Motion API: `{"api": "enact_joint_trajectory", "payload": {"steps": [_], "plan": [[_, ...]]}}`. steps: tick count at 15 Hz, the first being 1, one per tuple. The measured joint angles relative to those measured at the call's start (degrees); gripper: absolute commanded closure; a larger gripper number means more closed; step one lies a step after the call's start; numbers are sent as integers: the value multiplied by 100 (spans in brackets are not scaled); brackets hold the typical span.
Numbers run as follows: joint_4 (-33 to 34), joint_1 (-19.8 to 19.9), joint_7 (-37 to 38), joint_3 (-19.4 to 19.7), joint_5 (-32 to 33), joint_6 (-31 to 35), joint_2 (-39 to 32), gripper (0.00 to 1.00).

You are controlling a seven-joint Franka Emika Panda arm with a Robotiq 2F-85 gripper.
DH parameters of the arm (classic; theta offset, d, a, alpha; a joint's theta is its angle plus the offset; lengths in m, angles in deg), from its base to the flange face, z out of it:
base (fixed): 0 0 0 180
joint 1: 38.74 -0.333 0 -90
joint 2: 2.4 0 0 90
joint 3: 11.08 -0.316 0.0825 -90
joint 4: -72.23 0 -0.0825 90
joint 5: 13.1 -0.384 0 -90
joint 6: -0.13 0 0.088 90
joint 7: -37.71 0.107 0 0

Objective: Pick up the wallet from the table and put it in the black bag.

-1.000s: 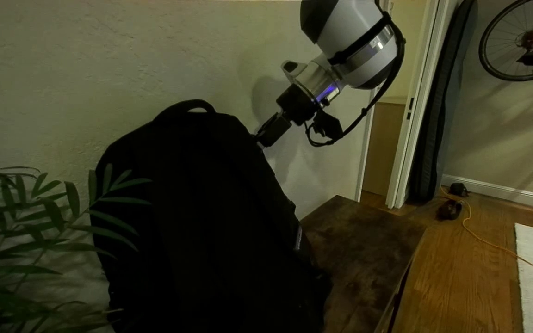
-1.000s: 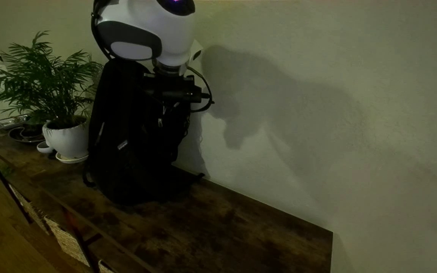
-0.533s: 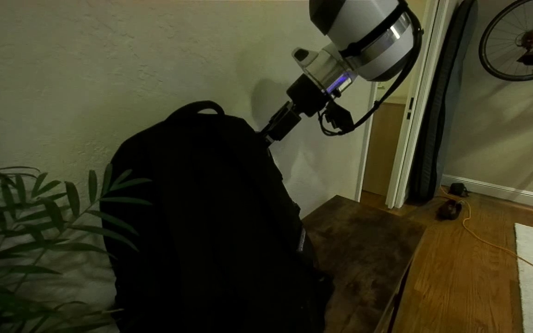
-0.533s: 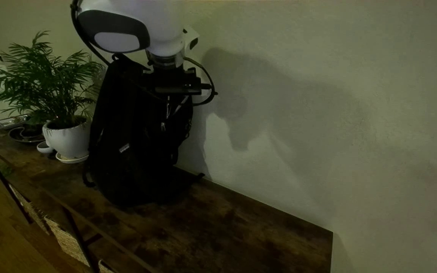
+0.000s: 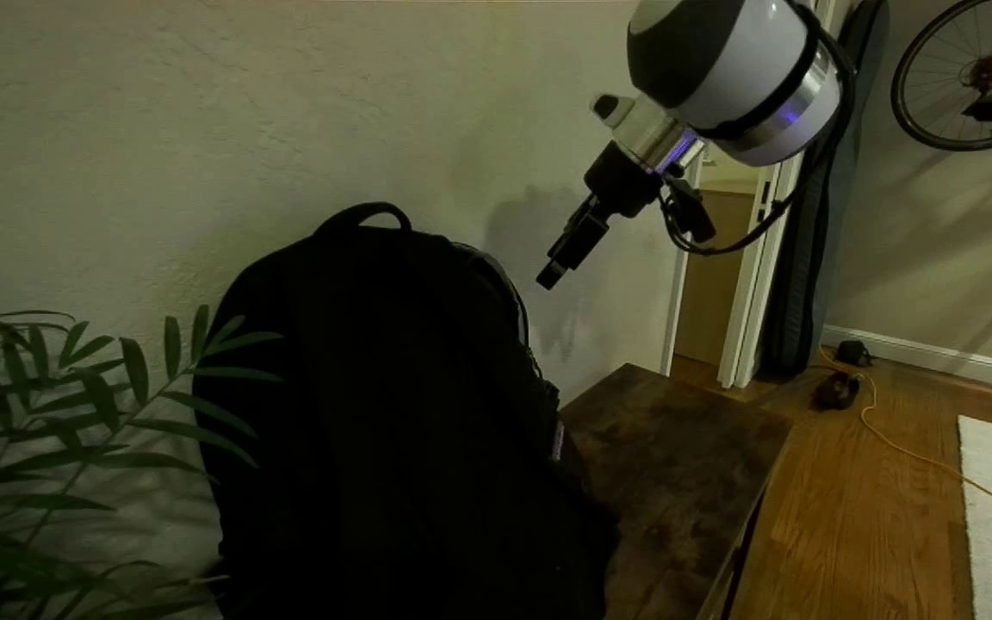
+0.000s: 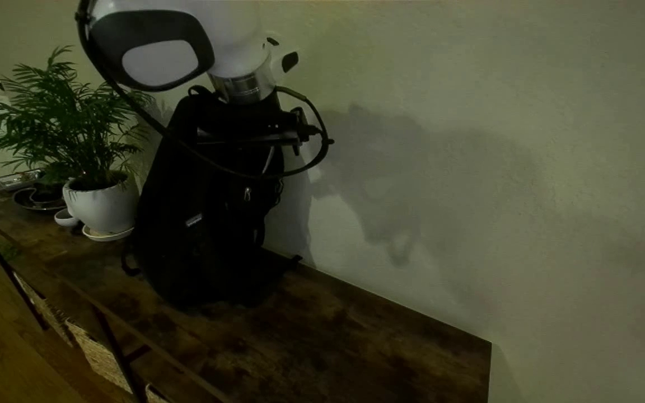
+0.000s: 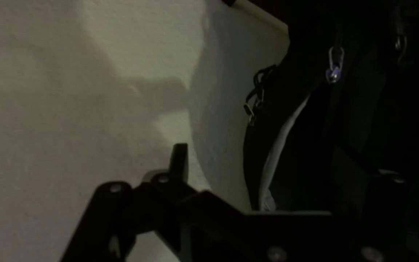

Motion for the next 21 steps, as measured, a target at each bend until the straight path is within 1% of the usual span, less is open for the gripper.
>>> {"api": "enact_joint_trajectory", "payload": {"steps": [2, 3, 6, 8, 10, 11, 12, 13, 15, 16, 17, 19, 21], "plan": [[-176, -309, 712, 492, 611, 0, 103, 0], [-260, -516, 1152, 811, 988, -1, 139, 0], [-483, -1397, 2436, 2124, 2096, -36, 148, 0], [-561, -1963, 3292, 3014, 2921, -205, 86, 0], [-538, -2603, 4120, 3893, 3652, -606, -3, 0], [-499, -2948, 4534, 4288, 3976, -925, -42, 0], [-458, -3233, 4927, 4564, 4268, -1288, -52, 0], [-396, -3459, 5264, 4724, 4482, -1714, -52, 0], [-232, -3741, 5684, 4798, 4619, -2642, -47, 0], [-120, -3674, 5891, 4612, 4749, -3109, -35, 0], [7, -3446, 6126, 4259, 4881, -3544, -20, 0], [251, -2929, 6341, 3590, 4929, -4267, -14, 0], [428, -2487, 6431, 3099, 4928, -4747, -15, 0]]}}
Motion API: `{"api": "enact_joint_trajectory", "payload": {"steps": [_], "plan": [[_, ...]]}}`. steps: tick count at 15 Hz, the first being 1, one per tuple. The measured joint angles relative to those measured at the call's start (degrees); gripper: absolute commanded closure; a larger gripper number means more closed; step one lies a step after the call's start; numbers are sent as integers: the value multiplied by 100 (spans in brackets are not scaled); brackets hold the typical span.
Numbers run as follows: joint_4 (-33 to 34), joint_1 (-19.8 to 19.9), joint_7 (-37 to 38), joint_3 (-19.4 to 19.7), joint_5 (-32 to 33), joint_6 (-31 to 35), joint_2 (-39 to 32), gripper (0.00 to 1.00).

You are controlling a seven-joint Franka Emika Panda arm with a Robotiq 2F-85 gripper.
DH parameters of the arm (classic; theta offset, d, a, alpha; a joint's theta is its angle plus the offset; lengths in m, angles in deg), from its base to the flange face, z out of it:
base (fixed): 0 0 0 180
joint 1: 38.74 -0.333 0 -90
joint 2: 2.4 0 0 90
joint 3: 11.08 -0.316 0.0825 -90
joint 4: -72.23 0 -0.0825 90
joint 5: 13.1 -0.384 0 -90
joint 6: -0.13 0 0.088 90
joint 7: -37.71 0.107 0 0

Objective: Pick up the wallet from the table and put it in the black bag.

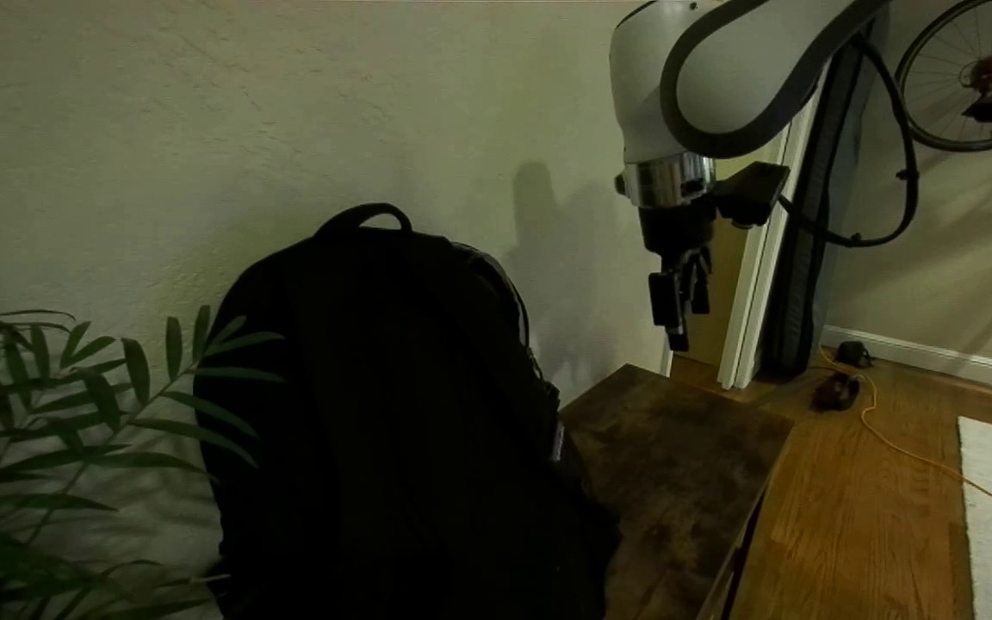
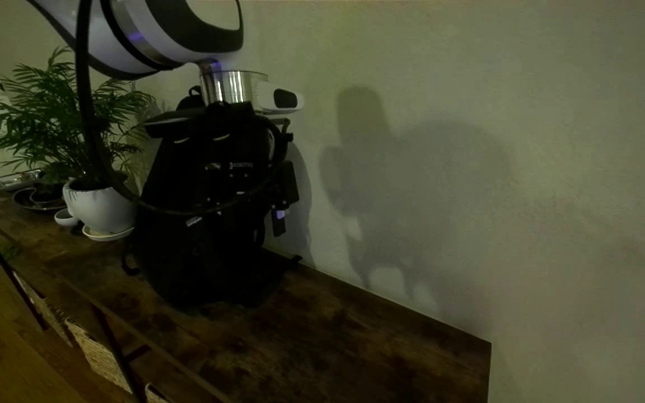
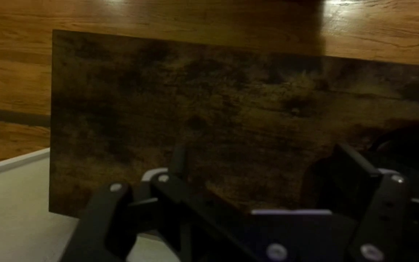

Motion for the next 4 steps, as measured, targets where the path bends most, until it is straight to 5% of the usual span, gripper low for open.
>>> {"api": "enact_joint_trajectory", "payload": {"steps": [4], "plan": [[102, 471, 13, -477, 28, -165, -19, 0]]}}
